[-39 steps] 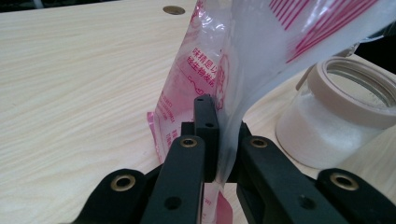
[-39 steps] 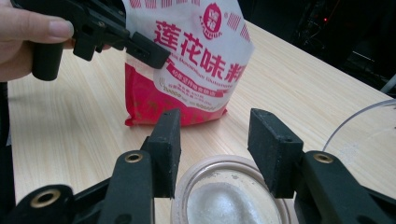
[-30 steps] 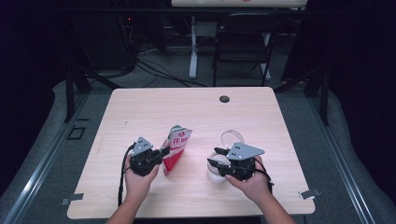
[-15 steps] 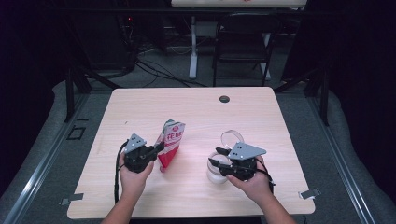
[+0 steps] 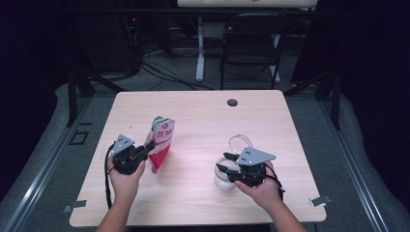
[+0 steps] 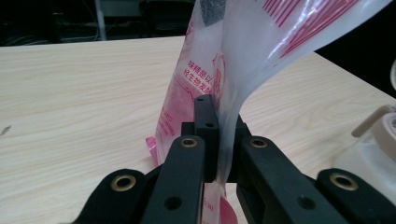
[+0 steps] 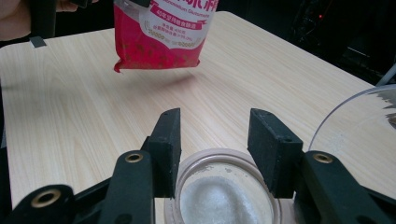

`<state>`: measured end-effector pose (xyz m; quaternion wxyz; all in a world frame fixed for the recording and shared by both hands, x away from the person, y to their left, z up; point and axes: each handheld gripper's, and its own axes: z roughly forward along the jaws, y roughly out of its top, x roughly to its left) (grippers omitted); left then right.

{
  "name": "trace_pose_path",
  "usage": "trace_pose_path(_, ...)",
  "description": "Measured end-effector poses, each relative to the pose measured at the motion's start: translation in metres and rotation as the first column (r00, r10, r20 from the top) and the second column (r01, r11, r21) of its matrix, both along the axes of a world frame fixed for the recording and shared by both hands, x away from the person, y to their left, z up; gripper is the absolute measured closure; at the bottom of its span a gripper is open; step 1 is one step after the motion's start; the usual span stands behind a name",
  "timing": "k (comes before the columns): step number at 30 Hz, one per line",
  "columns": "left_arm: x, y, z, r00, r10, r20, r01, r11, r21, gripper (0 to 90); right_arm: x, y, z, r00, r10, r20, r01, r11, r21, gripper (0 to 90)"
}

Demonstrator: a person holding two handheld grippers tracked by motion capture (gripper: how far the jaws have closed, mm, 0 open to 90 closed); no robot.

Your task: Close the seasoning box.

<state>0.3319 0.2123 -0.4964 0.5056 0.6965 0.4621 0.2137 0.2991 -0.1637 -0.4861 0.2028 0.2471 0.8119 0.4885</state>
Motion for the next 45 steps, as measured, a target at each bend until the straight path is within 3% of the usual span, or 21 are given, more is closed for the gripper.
trace_pose_path(6,0.003,0.013,-0.002,0.9984,0.056,-0.001,-0.056,0.9984,0.004,89.6,0.0,0.0,-0.001,1.0,-0.003,-0.002,0.003,1.0,-0.002,54.6)
trace_pose_path(10,0.004,0.021,-0.001,0.9958,0.091,0.004,-0.091,0.995,0.04,89.7,0.001,0.0,0.0,1.0,-0.002,0.0,0.002,1.0,-0.002,54.6)
trace_pose_path(17,0.006,0.039,-0.004,0.9898,0.141,-0.014,-0.141,0.9898,0.016,89.6,0.001,0.0,-0.001,1.0,0.0,-0.002,0.0,1.0,-0.003,54.6)
trace_pose_path(25,0.007,0.055,-0.003,0.9811,0.194,-0.003,-0.193,0.9795,0.058,89.6,0.002,0.0,-0.001,1.0,-0.004,-0.002,0.004,1.0,-0.003,54.6)
trace_pose_path(28,0.007,0.061,-0.004,0.9779,0.209,-0.009,-0.208,0.9768,0.051,89.6,0.002,-0.001,-0.001,1.0,-0.003,-0.002,0.003,1.0,-0.001,54.5)
trace_pose_path(34,0.01,0.066,-0.009,0.976,0.213,-0.044,-0.212,0.9764,0.044,89.5,0.002,0.0,-0.001,1.0,-0.004,-0.002,0.004,1.0,-0.001,54.4)
trace_pose_path(45,0.008,0.061,-0.012,0.9733,0.225,-0.045,-0.224,0.9739,0.037,86.7,0.002,0.0,-0.001,1.0,-0.004,-0.004,0.004,1.0,0.002,54.4)
